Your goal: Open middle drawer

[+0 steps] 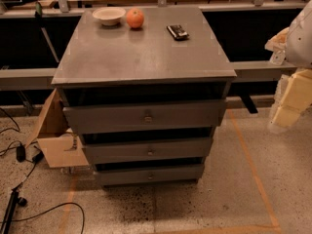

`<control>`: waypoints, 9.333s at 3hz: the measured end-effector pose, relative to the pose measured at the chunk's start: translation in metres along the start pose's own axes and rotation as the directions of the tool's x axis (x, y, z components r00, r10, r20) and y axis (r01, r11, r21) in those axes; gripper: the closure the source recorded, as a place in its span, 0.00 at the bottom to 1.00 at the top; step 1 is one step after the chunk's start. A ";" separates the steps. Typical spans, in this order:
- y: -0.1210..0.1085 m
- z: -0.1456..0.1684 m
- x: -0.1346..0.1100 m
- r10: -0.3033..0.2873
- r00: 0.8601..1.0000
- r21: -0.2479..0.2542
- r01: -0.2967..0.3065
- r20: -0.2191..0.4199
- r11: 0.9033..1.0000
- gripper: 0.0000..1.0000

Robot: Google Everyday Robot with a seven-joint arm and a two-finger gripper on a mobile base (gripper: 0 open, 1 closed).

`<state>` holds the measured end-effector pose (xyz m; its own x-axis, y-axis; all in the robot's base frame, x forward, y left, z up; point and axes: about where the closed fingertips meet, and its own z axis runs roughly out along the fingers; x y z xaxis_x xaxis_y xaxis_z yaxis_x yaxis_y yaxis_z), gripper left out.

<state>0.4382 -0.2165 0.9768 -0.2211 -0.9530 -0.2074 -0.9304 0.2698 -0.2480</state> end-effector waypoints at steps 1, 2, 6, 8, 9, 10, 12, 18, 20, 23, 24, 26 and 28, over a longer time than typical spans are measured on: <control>0.000 0.000 0.000 0.000 1.000 0.000 0.000 0.000 1.000 0.00; 0.002 0.023 -0.012 0.007 0.996 -0.016 -0.006 0.092 1.000 0.00; 0.044 0.325 -0.177 -0.133 0.862 -0.168 0.243 0.490 0.955 0.00; 0.058 0.399 -0.099 -0.020 0.916 -0.265 0.137 0.400 0.955 0.00; 0.055 0.425 -0.059 -0.029 0.915 -0.268 0.147 0.402 0.952 0.00; 0.044 0.455 -0.035 -0.100 0.913 -0.232 0.205 0.395 0.951 0.00; 0.033 0.488 -0.016 -0.181 0.917 -0.192 0.261 0.356 0.946 0.00; -0.036 0.596 -0.012 -0.301 0.906 -0.020 0.321 0.297 0.947 0.16; -0.042 0.596 -0.016 -0.305 0.897 -0.030 0.331 0.320 0.943 0.62; -0.039 0.584 -0.013 -0.279 0.905 -0.056 0.312 0.320 0.949 1.00; -0.011 0.579 -0.009 -0.218 0.920 -0.136 0.274 0.325 0.952 0.82; -0.013 0.574 -0.010 -0.218 0.920 -0.137 0.273 0.325 0.952 0.36; 0.061 0.567 0.002 -0.062 0.950 -0.370 0.179 0.306 0.912 0.00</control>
Offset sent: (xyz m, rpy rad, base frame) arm 0.0420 0.0861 -0.1076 0.5524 -0.0357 0.1209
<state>0.5462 -0.1240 0.4249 -0.0629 -0.8797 -0.4714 -0.9959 0.0248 0.0865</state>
